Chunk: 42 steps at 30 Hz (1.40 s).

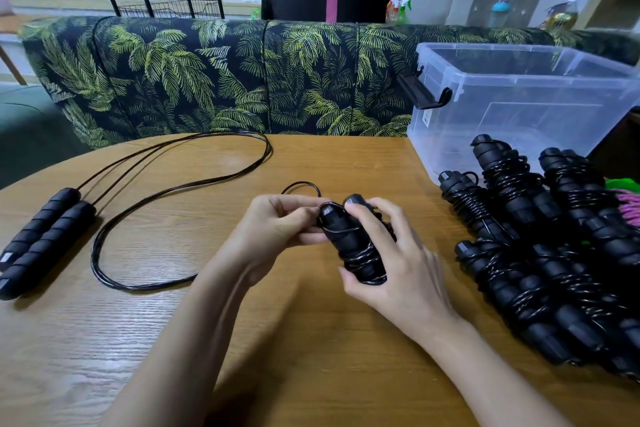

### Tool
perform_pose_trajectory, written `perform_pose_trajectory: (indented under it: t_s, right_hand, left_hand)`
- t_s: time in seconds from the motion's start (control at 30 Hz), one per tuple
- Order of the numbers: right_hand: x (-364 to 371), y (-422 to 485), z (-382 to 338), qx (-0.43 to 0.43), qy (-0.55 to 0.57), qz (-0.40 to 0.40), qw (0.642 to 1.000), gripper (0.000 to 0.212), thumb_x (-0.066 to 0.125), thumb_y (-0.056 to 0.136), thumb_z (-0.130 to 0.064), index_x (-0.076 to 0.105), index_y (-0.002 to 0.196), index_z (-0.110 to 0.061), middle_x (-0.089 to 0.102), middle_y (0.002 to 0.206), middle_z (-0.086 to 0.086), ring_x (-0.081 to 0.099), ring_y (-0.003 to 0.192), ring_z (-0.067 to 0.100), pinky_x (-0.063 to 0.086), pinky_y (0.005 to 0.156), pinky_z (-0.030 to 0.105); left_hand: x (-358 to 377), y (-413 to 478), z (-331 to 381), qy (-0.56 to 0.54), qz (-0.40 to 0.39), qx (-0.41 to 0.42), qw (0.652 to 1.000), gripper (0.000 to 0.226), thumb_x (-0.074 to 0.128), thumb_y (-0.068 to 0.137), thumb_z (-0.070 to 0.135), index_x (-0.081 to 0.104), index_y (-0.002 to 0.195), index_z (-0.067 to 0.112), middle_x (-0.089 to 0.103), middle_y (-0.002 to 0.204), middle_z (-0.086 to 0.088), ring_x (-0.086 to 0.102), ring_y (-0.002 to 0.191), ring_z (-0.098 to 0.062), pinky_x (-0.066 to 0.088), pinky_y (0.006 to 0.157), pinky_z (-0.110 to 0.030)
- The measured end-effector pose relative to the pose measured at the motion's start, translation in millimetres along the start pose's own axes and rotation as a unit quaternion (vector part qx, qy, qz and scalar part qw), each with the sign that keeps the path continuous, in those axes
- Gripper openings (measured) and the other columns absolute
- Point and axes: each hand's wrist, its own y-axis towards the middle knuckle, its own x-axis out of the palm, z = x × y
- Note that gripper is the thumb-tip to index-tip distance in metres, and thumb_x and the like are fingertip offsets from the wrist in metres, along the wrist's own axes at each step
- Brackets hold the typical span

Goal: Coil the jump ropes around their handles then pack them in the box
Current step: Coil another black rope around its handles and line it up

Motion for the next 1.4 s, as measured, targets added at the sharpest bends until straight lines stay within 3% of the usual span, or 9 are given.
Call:
perform_pose_trajectory:
  t_s: [0.37, 0.6, 0.7, 0.83, 0.93, 1.07, 1.2, 1.3, 1.4]
  right_hand:
    - [4, -3, 0, 0.001, 0.058, 0.004, 0.998, 0.082, 0.065, 0.072, -0.049, 0.031, 0.146, -0.042, 0.043, 0.132, -0.003, 0.064, 0.088, 0.016, 0.058, 0.055, 0.031]
    - [11, -7, 0, -0.005, 0.101, 0.083, 0.991, 0.064, 0.071, 0.071, -0.038, 0.048, 0.131, -0.034, 0.053, 0.127, 0.002, 0.064, 0.094, 0.015, 0.059, 0.061, 0.034]
    - [14, -6, -2, 0.009, 0.102, 0.095, 0.99, 0.06, 0.071, 0.072, -0.038, 0.051, 0.128, -0.034, 0.054, 0.127, 0.001, 0.065, 0.093, 0.015, 0.059, 0.062, 0.033]
    - [12, -1, -3, 0.075, 0.04, 0.036, 0.996, 0.071, 0.06, 0.075, -0.054, 0.04, 0.141, -0.041, 0.044, 0.141, -0.005, 0.06, 0.11, 0.017, 0.059, 0.063, 0.037]
    - [6, -4, 0, 0.108, -0.047, -0.089, 0.989, 0.09, 0.057, 0.077, -0.064, 0.006, 0.15, -0.05, 0.019, 0.154, -0.011, 0.042, 0.131, 0.015, 0.052, 0.078, 0.037]
    - [1, -5, 7, 0.145, -0.046, -0.134, 0.979, 0.091, 0.058, 0.086, -0.056, -0.007, 0.15, -0.049, 0.019, 0.154, -0.018, 0.049, 0.126, 0.014, 0.046, 0.086, 0.03]
    - [-7, 16, 33, 0.188, -0.12, -0.086, 0.971, 0.083, 0.054, 0.091, -0.053, 0.002, 0.154, -0.041, 0.026, 0.158, -0.003, 0.054, 0.122, 0.022, 0.051, 0.084, 0.035]
    - [-19, 36, 56, 0.218, -0.18, -0.091, 0.955, 0.081, 0.051, 0.094, -0.054, 0.004, 0.156, -0.034, 0.028, 0.157, 0.005, 0.051, 0.124, 0.025, 0.047, 0.089, 0.035]
    - [-17, 49, 70, 0.22, -0.212, -0.098, 0.947, 0.081, 0.05, 0.095, -0.055, 0.004, 0.157, -0.03, 0.034, 0.152, 0.011, 0.043, 0.129, 0.028, 0.043, 0.098, 0.037]
  left_hand:
    - [-1, 0, -4, -0.062, -0.047, -0.049, 0.996, 0.049, 0.046, 0.093, -0.012, 0.081, 0.074, 0.017, 0.073, 0.081, -0.003, 0.067, 0.076, -0.009, 0.058, 0.068, -0.021]
    - [-3, 1, -9, -0.072, -0.084, -0.093, 0.99, 0.055, 0.037, 0.094, -0.01, 0.078, 0.07, 0.018, 0.048, 0.091, -0.012, 0.059, 0.078, -0.008, 0.055, 0.066, -0.015]
    - [-3, 2, -9, -0.064, -0.084, -0.072, 0.992, 0.052, 0.041, 0.095, -0.006, 0.075, 0.066, 0.02, 0.055, 0.083, -0.008, 0.061, 0.077, -0.009, 0.055, 0.07, -0.017]
    - [6, 5, -17, -0.038, -0.014, -0.006, 0.999, 0.037, 0.047, 0.098, 0.001, 0.077, 0.081, 0.015, 0.073, 0.091, -0.008, 0.068, 0.088, -0.014, 0.057, 0.08, -0.025]
    - [10, 8, -24, -0.058, 0.04, -0.007, 0.997, 0.032, 0.048, 0.099, 0.003, 0.076, 0.088, 0.013, 0.075, 0.092, -0.01, 0.067, 0.087, -0.019, 0.059, 0.081, -0.026]
    - [10, 17, -42, 0.06, 0.077, 0.036, 0.995, 0.028, 0.049, 0.102, 0.017, 0.063, 0.127, 0.018, 0.072, 0.116, -0.002, 0.066, 0.11, -0.013, 0.053, 0.095, -0.032]
    - [3, 21, -62, 0.436, 0.087, 0.169, 0.88, 0.055, 0.044, 0.098, 0.046, 0.042, 0.148, 0.023, 0.05, 0.146, 0.001, 0.043, 0.137, -0.016, 0.032, 0.117, -0.041]
    - [3, 21, -68, 0.605, 0.01, 0.119, 0.787, 0.078, 0.01, 0.087, 0.074, 0.014, 0.156, 0.037, 0.02, 0.162, 0.009, 0.007, 0.152, -0.013, -0.004, 0.123, -0.041]
    - [6, 21, -69, 0.654, -0.042, 0.059, 0.753, 0.092, -0.008, 0.072, 0.082, -0.001, 0.154, 0.042, 0.003, 0.165, 0.007, -0.009, 0.152, -0.014, -0.016, 0.119, -0.047]
